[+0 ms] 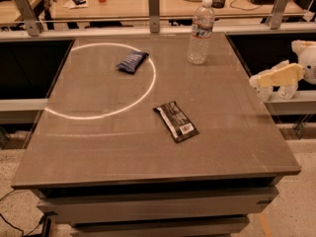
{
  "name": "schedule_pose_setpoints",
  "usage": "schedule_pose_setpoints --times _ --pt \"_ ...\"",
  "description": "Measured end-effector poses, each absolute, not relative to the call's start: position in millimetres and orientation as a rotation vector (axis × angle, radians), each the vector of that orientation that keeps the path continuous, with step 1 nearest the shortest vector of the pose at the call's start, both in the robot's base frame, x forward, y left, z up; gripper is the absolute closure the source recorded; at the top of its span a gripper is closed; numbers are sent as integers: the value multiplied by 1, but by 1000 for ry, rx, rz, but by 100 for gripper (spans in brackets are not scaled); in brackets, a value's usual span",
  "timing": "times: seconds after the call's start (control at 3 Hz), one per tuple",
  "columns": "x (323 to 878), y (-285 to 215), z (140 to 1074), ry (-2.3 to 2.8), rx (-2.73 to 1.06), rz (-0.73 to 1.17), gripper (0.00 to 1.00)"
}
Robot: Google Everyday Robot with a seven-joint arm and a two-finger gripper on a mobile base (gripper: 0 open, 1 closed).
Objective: Knock water bottle over
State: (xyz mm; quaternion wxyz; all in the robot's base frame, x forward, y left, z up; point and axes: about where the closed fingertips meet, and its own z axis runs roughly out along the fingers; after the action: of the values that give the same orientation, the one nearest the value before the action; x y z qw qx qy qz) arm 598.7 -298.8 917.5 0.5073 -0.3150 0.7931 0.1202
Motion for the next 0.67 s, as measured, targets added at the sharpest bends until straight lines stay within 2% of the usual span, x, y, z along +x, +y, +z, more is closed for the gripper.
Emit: schedule_pose_setpoints --times 0.67 --pt "639 -292 906 1854 -656 320 0"
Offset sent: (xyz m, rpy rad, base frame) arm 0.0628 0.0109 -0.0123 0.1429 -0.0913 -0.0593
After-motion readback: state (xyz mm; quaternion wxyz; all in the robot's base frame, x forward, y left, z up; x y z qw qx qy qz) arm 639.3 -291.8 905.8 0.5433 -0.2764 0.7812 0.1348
